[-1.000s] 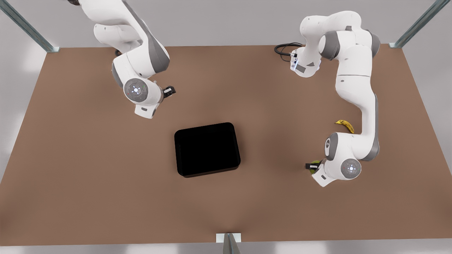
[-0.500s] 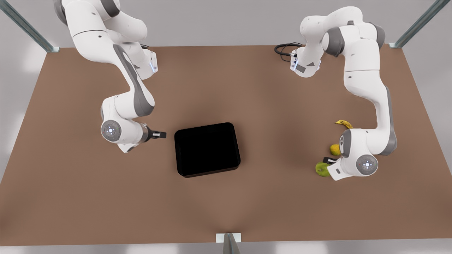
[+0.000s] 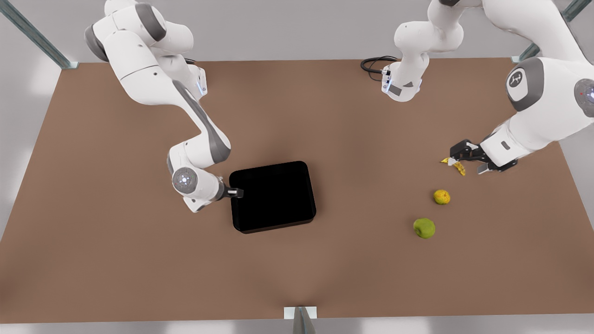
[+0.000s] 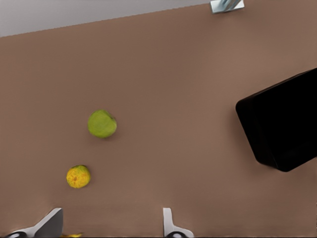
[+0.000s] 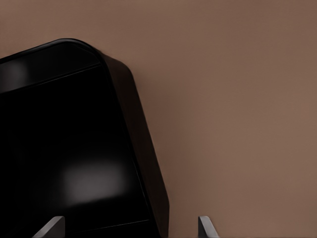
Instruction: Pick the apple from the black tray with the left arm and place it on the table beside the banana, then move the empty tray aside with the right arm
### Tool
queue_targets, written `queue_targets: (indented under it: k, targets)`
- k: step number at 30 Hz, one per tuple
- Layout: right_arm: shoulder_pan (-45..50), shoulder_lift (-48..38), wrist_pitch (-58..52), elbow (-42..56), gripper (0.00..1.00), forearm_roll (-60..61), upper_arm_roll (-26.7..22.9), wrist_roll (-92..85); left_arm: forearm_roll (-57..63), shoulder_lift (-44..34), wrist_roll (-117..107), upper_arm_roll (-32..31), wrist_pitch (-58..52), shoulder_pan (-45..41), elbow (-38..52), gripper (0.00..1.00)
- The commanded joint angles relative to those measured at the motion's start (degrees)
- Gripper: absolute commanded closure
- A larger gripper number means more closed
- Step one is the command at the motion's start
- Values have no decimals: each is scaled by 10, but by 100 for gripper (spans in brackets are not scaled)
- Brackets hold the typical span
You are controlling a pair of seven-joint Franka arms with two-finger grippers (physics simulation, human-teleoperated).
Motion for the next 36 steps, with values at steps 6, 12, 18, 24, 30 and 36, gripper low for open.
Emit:
queue_targets:
  k: [6, 12, 18, 24, 30, 36]
  targets:
    - [6, 38, 36, 16, 0, -61, 17, 68, 18, 50, -78, 3, 37, 9, 18, 0]
    - [3, 61, 36, 14, 0, -120, 34, 56, 47, 66, -79, 1, 35, 7, 17, 0]
    - [-1, 77, 49, 16, 0, -133, 31, 29, 61, 67, -78, 2, 1, -5, 21, 0]
    - [0, 98, 50, 17, 1, -164, 31, 29, 64, 72, -82, 2, 2, -5, 19, 0]
    - [0, 106, 50, 17, 34, -163, 31, 30, 66, 76, -83, 2, 2, -5, 18, 0]
    - [0, 106, 49, 23, 55, -161, 32, 33, 67, 77, -83, 2, 2, -5, 18, 0]
